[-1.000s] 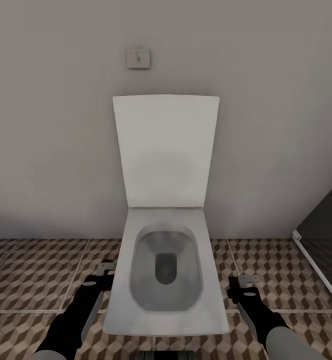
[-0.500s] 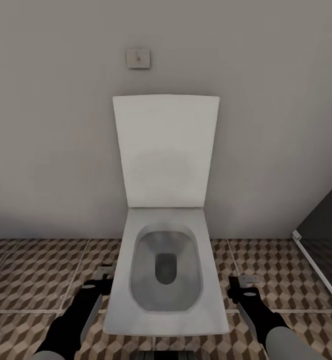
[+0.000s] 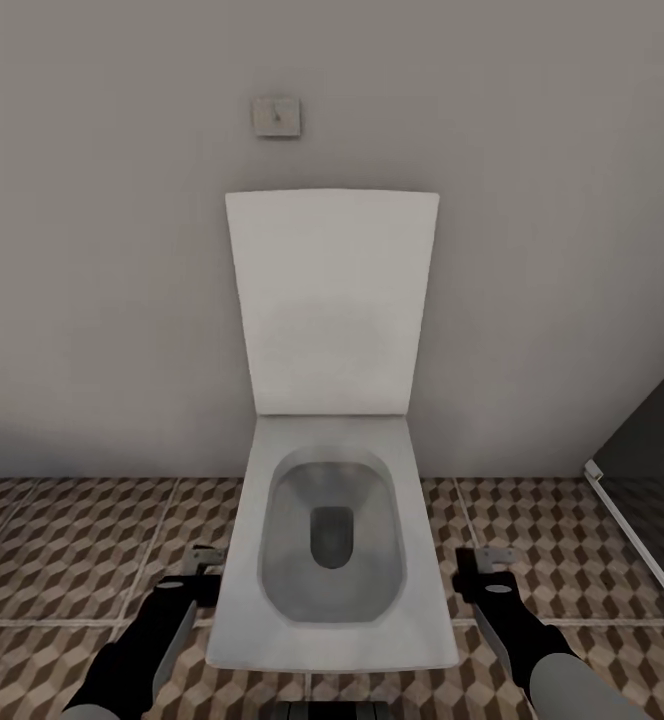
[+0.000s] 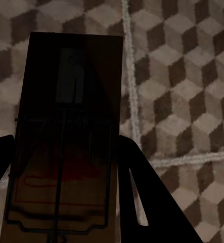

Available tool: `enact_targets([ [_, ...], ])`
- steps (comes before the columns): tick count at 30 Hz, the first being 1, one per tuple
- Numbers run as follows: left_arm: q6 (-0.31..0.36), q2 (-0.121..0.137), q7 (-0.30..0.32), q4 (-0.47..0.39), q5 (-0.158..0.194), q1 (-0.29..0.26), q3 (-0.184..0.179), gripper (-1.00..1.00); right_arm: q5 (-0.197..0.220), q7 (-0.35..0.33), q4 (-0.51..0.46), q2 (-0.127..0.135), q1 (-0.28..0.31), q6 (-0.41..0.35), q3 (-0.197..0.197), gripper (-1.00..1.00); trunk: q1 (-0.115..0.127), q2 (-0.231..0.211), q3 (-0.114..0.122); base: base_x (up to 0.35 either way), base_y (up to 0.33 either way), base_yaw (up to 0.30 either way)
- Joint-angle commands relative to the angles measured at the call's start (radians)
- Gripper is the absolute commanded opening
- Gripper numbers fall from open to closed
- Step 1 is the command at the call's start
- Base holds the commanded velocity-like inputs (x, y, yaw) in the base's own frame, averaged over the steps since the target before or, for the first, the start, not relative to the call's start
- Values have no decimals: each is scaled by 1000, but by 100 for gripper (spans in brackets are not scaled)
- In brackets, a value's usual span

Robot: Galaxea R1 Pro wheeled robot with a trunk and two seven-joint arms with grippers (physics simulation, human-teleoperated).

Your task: Take the four mousetraps from the cabinet in the bathroom and place them on the bathroom floor. Make sure all four end up on the same floor surface, and ensure that at least two of them are either under or directly next to the same bathroom sink.

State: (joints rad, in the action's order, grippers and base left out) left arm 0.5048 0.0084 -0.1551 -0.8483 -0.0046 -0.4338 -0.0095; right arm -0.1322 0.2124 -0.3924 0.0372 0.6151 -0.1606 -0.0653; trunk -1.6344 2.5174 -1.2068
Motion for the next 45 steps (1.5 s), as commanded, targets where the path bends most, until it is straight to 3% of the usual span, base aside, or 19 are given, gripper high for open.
enact_targets([
  [1,2,2,-3,2,-4,0,-1,-100,-6,-2,-2,-1,0,-3,-5,-100,0,0,-1,0,0,0],
  [8,-58,6,-3,15,-2,0,-1,-100,-4,-2,7,0,0,6,-5,-100,0,0,-1,0,0,0],
  [27,-59,-1,-3,6,-2,0,1,-100,-3,-2,9,0,0,6,-5,-100,0,0,-1,0,0,0],
  [45,-57,0,-1,3,0,0,-1,-100,-8,-2,9,0,0,-2,-4,-100,-8,5,-70,0,0,0],
])
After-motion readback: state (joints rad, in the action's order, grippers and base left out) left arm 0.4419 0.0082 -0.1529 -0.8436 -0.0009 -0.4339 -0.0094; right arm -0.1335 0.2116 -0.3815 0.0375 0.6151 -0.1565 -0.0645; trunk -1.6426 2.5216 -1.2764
